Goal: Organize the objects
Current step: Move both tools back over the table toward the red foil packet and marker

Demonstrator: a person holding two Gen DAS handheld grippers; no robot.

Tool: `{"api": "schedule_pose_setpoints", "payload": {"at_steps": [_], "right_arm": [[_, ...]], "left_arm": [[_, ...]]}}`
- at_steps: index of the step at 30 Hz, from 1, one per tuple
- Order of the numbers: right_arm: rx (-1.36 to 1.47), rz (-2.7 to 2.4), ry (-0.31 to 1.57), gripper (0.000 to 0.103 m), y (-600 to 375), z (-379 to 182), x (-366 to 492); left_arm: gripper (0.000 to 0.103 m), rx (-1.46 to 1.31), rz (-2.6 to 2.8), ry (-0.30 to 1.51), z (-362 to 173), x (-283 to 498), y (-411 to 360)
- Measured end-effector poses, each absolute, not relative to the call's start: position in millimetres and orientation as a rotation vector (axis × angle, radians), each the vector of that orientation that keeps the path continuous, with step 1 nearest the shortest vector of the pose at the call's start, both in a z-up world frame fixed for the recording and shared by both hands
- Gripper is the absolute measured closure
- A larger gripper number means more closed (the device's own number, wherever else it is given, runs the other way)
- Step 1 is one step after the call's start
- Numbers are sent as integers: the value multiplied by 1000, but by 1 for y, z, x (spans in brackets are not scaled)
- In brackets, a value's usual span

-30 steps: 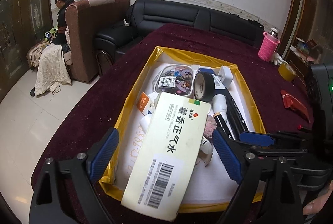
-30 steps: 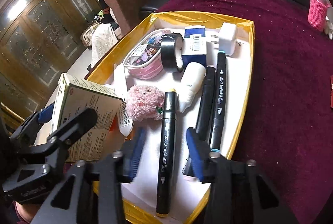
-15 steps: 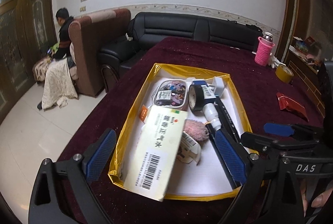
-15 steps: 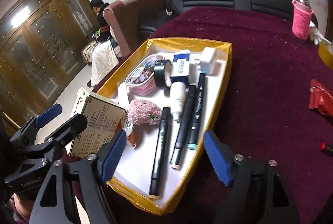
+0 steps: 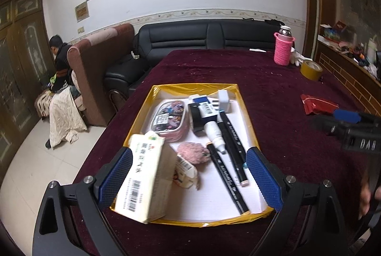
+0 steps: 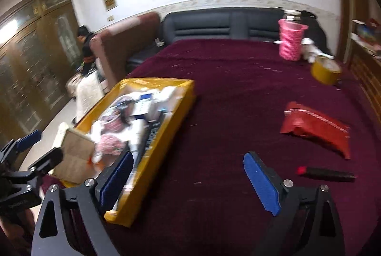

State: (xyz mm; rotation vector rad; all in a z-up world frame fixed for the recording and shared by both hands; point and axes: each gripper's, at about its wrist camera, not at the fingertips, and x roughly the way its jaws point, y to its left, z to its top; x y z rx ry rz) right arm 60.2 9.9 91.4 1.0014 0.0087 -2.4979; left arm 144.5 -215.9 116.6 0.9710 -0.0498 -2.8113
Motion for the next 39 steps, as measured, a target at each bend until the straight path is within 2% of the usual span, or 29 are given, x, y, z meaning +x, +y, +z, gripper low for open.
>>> {"api": "schedule_pose_setpoints", "payload": {"at_steps": [20,32,36,39], "right_arm": [[1102,-2729,-274,5,193,78,8],[1155,-2817,-472,5,264,62,-64],[1254,-2717,-466,5,260,48,-106],[1391,-2669,-382,5,250,31,-131]], "left_arm": [[7,1078,-2872,-389,114,104,-102],[7,1227,-2910,-365,97,97,-73],[7,1247,-2912,-352,95,99,-69],[7,1270,-2915,-334,94,101,-69]]}}
